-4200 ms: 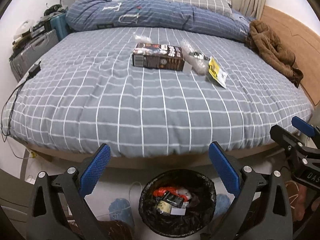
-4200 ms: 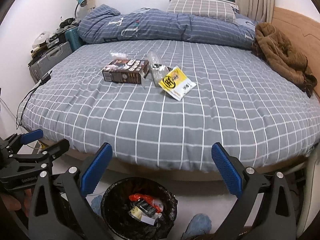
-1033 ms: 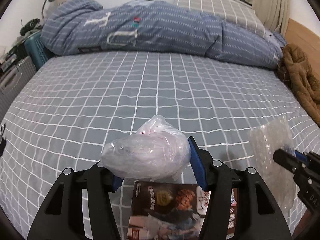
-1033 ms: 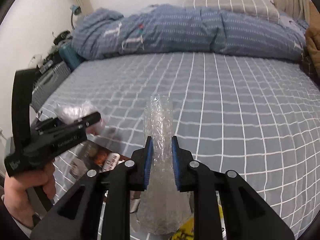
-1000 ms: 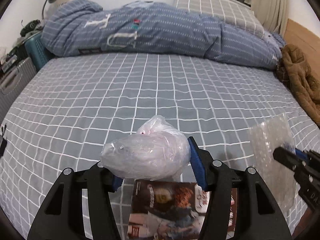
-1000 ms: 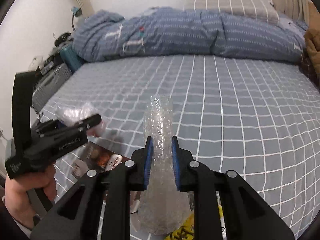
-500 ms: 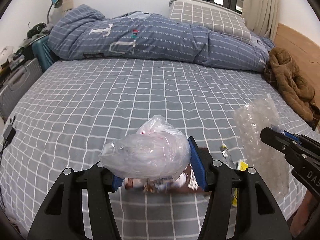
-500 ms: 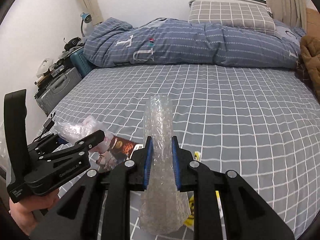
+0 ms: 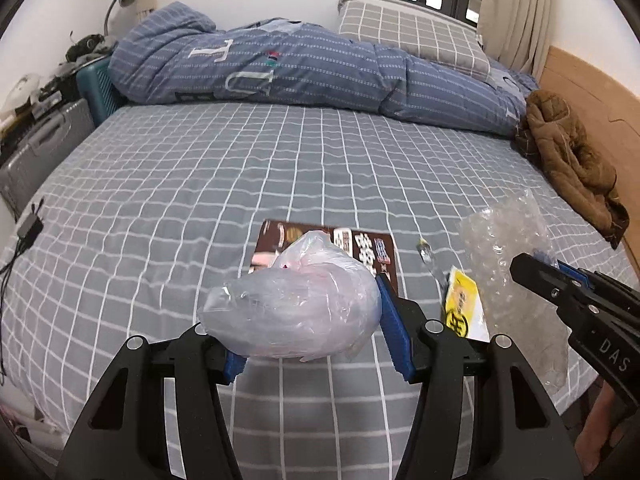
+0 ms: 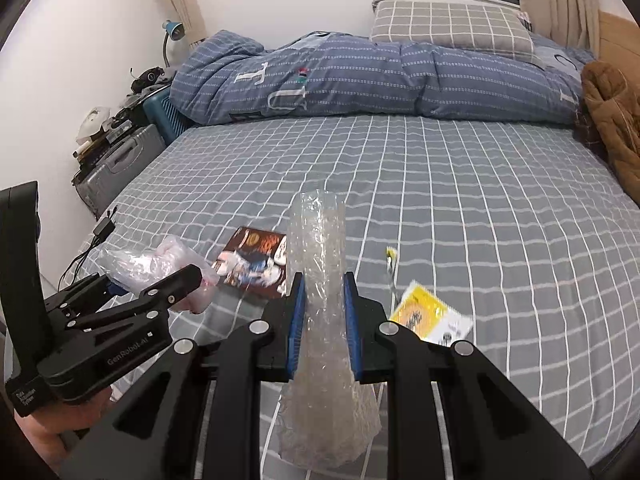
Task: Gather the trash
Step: 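Carry the plastic bag and bubble wrap over the black trash bin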
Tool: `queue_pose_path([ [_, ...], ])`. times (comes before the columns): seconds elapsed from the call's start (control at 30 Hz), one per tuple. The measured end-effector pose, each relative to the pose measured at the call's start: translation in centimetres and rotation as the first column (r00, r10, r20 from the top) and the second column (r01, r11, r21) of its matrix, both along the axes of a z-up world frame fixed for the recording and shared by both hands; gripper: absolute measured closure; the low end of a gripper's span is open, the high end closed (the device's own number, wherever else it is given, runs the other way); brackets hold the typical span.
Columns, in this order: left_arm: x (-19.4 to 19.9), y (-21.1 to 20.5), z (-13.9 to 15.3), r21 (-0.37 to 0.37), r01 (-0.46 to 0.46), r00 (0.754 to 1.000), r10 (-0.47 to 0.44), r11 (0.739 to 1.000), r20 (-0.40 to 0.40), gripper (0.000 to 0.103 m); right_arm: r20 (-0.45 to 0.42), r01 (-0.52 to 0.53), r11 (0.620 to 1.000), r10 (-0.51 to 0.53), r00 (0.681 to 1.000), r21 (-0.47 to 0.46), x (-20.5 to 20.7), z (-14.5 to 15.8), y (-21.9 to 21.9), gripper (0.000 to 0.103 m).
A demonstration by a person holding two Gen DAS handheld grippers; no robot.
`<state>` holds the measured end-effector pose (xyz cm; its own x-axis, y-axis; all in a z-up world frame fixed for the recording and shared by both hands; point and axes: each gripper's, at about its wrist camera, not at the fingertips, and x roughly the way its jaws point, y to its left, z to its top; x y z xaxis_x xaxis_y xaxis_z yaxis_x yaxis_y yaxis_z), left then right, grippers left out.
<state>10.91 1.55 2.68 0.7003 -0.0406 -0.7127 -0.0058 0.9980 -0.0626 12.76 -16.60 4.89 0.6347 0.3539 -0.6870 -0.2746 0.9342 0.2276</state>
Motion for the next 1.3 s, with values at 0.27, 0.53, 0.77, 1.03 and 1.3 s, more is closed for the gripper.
queue_pose_path([
  [0.27, -4.0, -0.1, 0.2, -0.006, -0.003, 1.000, 0.003, 1.000, -0.015, 0.048, 0.003, 0.016, 0.999, -0.016, 1.000, -0.037, -3.8, 0.6, -0.2, 0.085],
  [0.53, -7.6, -0.6, 0.4, 0.001, 0.003, 1.000, -0.002, 1.000, -0.030, 0.048, -0.006, 0.029, 0.998, -0.029, 1.000, -0.065, -7.1, 0.7, -0.5, 0.085],
  [0.77, -10.5, -1.5, 0.4, -0.004, 0.018, 0.999, -0.019, 1.000, -0.045, 0.048, -0.010, 0.038, 0.995, -0.039, 0.999, -0.088, -10.6, 0.6, -0.8, 0.085],
  [1.03, -14.1, -2.0, -0.2, -0.004, 0.024, 0.997, -0.024, 1.000, -0.067, 0.048, -0.021, 0.046, 0.995, -0.048, 0.999, -0.089, -14.6, 0.6, -1.0, 0.085],
  [1.3, -17.7, -1.9, -1.1, 0.001, 0.022, 0.996, -0.022, 1.000, -0.088, 0.048, -0.039, 0.044, 0.994, -0.048, 0.998, -0.099, -18.3, -0.3, -0.6, 0.085],
])
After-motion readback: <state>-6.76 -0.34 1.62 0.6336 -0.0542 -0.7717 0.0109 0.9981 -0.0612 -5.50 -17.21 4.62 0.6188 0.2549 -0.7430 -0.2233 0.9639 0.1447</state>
